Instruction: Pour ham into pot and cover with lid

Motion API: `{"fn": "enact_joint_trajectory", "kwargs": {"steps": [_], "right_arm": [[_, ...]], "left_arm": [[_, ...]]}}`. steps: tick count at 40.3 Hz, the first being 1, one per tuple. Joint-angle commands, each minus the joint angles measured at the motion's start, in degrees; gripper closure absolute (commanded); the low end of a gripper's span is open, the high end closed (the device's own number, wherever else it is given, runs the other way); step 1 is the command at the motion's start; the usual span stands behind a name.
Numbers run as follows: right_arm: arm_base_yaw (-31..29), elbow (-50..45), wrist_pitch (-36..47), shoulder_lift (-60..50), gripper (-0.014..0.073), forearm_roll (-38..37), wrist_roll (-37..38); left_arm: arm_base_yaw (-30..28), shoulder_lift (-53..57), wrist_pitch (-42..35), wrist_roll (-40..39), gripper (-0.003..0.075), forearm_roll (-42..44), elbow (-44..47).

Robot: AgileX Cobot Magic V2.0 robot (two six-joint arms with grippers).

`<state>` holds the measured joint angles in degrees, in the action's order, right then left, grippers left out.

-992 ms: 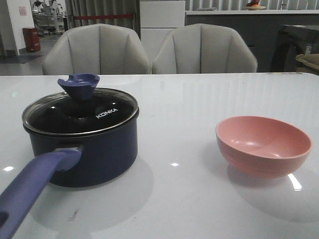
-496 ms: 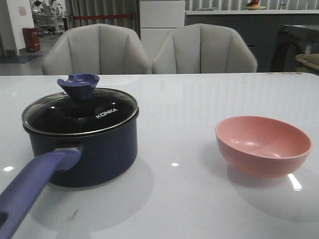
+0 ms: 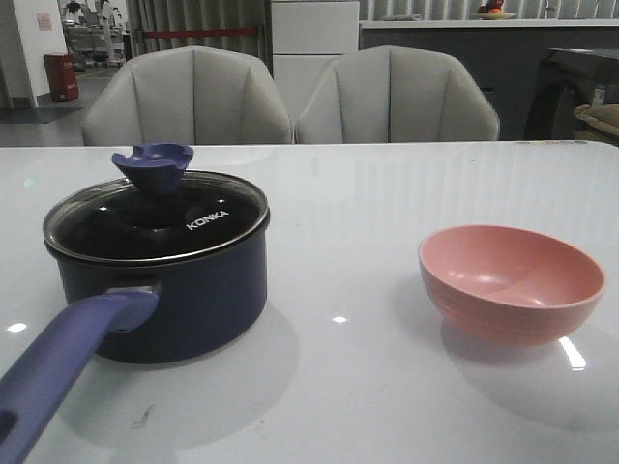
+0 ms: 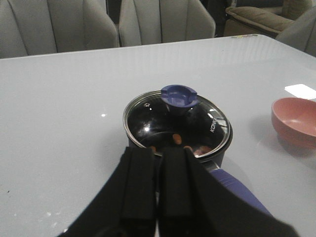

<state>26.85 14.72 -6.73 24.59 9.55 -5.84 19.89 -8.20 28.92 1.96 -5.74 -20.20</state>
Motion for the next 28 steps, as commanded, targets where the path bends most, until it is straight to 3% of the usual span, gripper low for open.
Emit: {"fn": "enact_joint_trajectory", "kwargs": {"steps": [1, 9, 17, 28], "right_arm": [[-0.02, 1.48, 4.31, 0.16, 0.0462, 0.09, -0.46], [-0.02, 1.48, 4.31, 0.16, 0.0462, 0.09, -0.46], [-0.02, 1.48, 4.31, 0.16, 0.0462, 0.09, -0.46], [-0.02, 1.48, 4.31, 0.16, 0.0462, 0.09, -0.46]], "left_arm": [[-0.95, -0.50, -9.23, -0.07, 0.0601, 0.63, 0.55], [-8.04, 1.84, -28.06, -0.21, 0.0601, 0.91, 9.21], [-14.55, 4.26, -30.46, -0.30, 0.0601, 1.74, 14.76], [-15.20, 6.86, -35.24, -6.52, 0.0601, 4.83, 20.85]]}}
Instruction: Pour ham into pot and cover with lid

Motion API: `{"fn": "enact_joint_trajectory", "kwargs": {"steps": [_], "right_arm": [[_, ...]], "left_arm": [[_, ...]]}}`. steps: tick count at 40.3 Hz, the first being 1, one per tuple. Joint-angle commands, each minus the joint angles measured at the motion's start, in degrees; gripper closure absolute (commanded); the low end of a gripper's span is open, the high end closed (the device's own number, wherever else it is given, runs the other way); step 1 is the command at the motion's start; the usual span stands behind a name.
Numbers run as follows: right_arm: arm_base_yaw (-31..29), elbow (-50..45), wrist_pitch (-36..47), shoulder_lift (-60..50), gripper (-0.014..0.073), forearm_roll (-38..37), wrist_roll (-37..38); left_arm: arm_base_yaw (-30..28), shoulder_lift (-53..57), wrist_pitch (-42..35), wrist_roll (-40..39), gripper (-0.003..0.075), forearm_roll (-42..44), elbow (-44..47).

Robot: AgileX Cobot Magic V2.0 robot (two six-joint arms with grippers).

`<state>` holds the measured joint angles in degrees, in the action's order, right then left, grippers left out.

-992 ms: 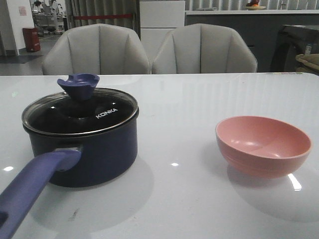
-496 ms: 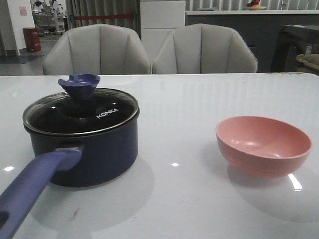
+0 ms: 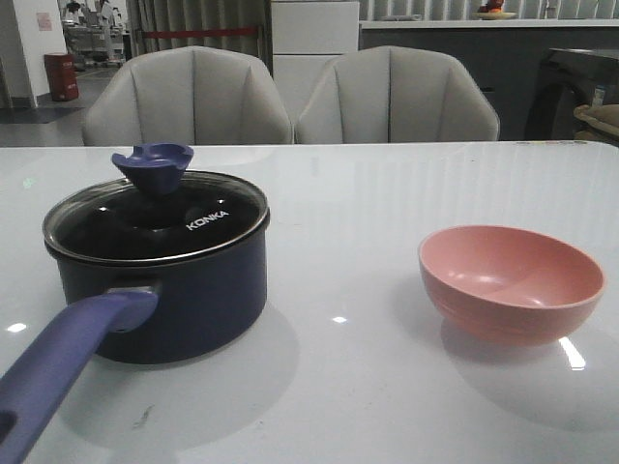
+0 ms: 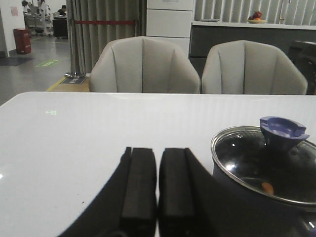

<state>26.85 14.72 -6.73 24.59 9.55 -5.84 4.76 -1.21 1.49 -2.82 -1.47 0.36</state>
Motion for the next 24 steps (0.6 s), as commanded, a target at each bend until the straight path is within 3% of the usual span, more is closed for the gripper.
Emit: {"fn": "enact_joint_trajectory", "kwargs": {"steps": [1, 24], "right_arm": [[-0.02, 1.48, 4.31, 0.16, 0.0462, 0.09, -0.46], [-0.02, 1.48, 4.31, 0.16, 0.0462, 0.09, -0.46]], "left_arm": [[-0.07, 0.05, -9.25, -1.75, 0.0601, 0.55, 1.08], [-0.07, 1.51, -9.14, -1.75, 0.0601, 0.55, 1.78]]}}
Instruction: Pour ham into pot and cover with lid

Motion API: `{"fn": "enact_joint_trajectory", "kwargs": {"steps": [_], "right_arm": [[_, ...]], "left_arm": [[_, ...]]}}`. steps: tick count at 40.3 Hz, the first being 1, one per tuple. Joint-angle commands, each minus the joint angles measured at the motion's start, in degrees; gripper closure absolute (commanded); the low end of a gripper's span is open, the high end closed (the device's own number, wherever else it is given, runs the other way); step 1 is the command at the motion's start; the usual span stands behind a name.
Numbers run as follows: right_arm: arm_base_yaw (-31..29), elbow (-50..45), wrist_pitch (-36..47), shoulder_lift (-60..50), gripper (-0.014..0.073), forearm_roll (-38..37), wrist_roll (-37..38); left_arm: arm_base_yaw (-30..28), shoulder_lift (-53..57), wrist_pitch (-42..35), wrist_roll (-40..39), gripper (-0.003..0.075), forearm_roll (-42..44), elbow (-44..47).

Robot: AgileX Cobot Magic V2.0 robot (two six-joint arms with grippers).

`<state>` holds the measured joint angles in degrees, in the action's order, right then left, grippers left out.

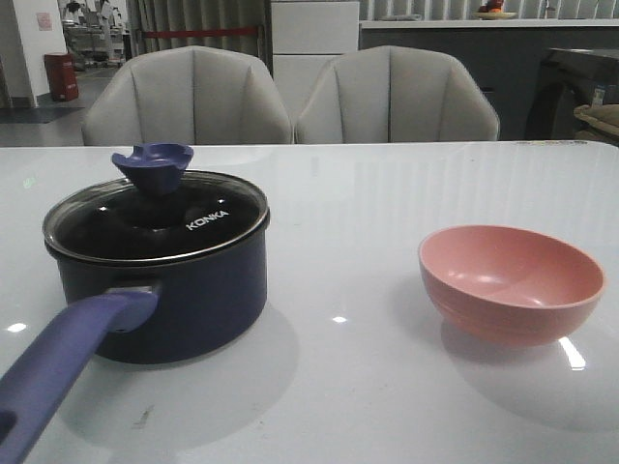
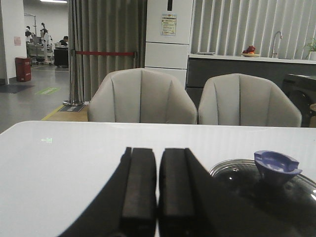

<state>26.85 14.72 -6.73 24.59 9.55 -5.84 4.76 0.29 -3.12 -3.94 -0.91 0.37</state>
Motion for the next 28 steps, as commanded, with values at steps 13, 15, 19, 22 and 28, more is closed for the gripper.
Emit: {"fn": "enact_joint_trajectory", "kwargs": {"steps": [13, 15, 19, 22, 28], "right_arm": [[-0.02, 1.48, 4.31, 0.16, 0.0462, 0.09, -0.46], [-0.02, 1.48, 4.31, 0.16, 0.0462, 0.09, -0.46], [-0.02, 1.48, 4.31, 0.16, 0.0462, 0.09, -0.46], [-0.02, 1.48, 4.31, 0.16, 0.0462, 0.09, -0.46], [-0.25, 0.25, 5.73, 0.16, 0.0462, -0.39, -0.65]], "left_arm": [[-0.07, 0.01, -4.53, -0.62, 0.0601, 0.00, 1.77], [-0.07, 0.01, -4.53, -0.62, 0.0601, 0.00, 1.77], [-0.07, 0.01, -4.53, -0.62, 0.0601, 0.00, 1.77], [-0.07, 0.01, -4.53, -0.62, 0.0601, 0.00, 1.77], [-0.07, 0.01, -4.53, -0.62, 0.0601, 0.00, 1.77]]}}
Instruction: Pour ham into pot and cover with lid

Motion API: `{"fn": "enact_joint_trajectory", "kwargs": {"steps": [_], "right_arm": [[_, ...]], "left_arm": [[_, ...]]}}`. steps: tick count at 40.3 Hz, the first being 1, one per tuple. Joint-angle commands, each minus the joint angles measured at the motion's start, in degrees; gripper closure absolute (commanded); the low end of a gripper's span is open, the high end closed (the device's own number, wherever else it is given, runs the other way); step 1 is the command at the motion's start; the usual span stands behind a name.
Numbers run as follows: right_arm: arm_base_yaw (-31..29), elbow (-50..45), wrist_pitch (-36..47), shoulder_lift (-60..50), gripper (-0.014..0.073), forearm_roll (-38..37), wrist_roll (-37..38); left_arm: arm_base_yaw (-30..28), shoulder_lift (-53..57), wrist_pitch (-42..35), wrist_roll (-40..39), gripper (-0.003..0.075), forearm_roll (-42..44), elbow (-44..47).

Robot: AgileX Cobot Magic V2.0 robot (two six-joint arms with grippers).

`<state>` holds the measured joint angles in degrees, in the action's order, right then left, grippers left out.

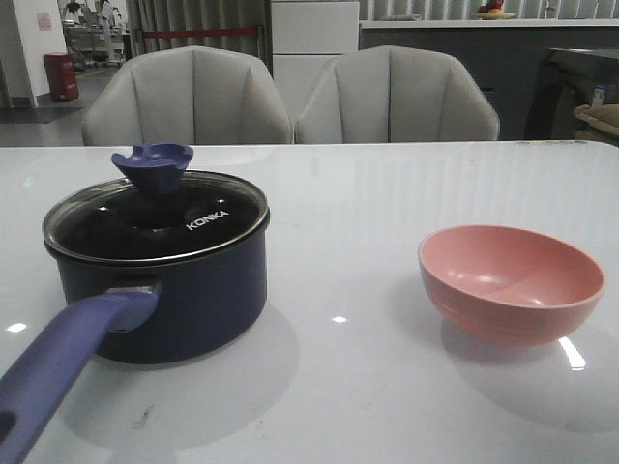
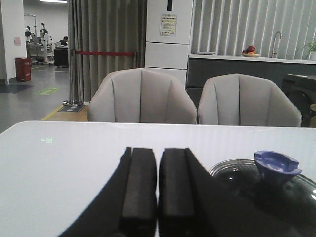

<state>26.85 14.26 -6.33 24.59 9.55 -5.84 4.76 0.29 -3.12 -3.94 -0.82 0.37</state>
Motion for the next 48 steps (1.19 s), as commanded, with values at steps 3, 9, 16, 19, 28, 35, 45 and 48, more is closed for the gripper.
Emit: {"fn": "enact_joint_trajectory", "kwargs": {"steps": [3, 9, 16, 19, 28, 35, 45, 48], "right_arm": [[-1.49, -0.34, 7.16, -0.26, 0.0462, -3.63, -0.65], [-7.14, -4.43, 10.22, -5.88, 0.0462, -4.88, -0.60], [-15.81, -10.39, 9.78, -17.11, 0.0462, -6.13, 1.25], [-18.64, -12.96, 9.78, -21.79, 0.0462, -7.20, 2.70], [-20.50, -16.30, 8.62, -25.90, 0.0462, -9.13, 5.84], [-20.50, -16.30, 9.00, -25.90, 0.0462, -9.55, 5.84], [-20.50, -16.35, 9.00, -25.90, 0.0462, -9.55, 6.15], [-20.50, -16.35, 9.00, -25.90, 0.0462, -9.55, 6.15]], "left_arm": [[-0.07, 0.01, -4.53, -0.62, 0.0601, -0.09, 1.77], [-0.07, 0.01, -4.53, -0.62, 0.0601, -0.09, 1.77], [-0.07, 0.01, -4.53, -0.62, 0.0601, -0.09, 1.77], [-0.07, 0.01, -4.53, -0.62, 0.0601, -0.09, 1.77], [-0.07, 0.01, -4.53, -0.62, 0.0601, -0.09, 1.77], [-0.07, 0.01, -4.53, -0.62, 0.0601, -0.09, 1.77], [-0.07, 0.01, -4.53, -0.62, 0.0601, -0.09, 1.77], [-0.07, 0.01, -4.53, -0.62, 0.0601, -0.09, 1.77]]}}
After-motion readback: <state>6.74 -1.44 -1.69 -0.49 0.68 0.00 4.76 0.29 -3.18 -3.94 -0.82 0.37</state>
